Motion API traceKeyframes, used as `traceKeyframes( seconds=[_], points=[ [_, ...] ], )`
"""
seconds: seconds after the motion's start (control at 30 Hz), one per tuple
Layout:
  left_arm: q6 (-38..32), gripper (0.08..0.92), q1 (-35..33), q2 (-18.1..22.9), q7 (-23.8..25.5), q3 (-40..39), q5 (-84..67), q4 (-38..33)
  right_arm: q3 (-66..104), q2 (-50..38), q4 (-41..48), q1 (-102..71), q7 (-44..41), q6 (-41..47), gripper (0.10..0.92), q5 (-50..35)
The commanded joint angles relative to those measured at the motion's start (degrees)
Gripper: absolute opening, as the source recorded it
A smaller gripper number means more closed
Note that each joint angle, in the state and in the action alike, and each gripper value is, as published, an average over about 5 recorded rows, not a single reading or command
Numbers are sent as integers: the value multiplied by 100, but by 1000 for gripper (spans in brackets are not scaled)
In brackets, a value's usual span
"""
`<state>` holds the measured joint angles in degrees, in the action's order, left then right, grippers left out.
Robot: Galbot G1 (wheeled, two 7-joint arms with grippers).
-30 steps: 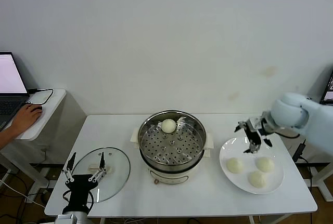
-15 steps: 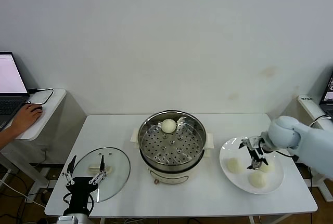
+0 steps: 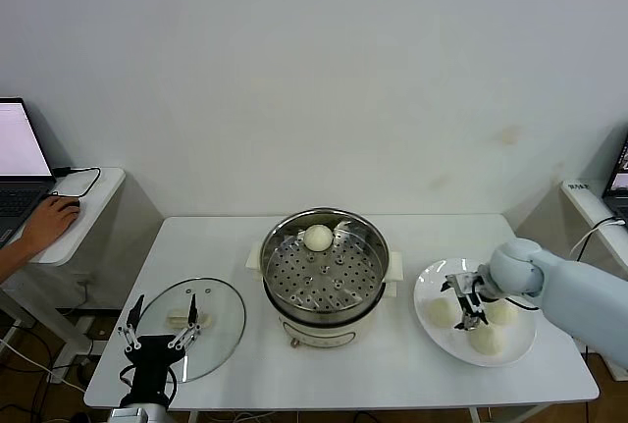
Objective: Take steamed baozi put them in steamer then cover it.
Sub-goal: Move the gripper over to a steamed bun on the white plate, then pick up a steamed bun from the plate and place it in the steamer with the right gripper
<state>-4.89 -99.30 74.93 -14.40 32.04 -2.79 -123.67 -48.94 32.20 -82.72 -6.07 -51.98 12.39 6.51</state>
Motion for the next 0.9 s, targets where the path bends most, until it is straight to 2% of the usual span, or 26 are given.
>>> traceKeyframes(
  seconds=[0.03,0.17,0.5,0.9],
  points=[
    [-3,823,8,11,-7,-3,12,20,223,349,320,-266,75,-16,822,100],
    [-10,823,16,22,-19,0,46,20,217,367,331,-247,27,23,811,100],
    [-9,823,10,29,-21,-2,48,-12,91,157,178,135,-197,103,654,-166],
    [-18,823,49,-29,-30,-41,45,-42,-552,-500,-558,2502,-683,340,636,-1169]
  ],
)
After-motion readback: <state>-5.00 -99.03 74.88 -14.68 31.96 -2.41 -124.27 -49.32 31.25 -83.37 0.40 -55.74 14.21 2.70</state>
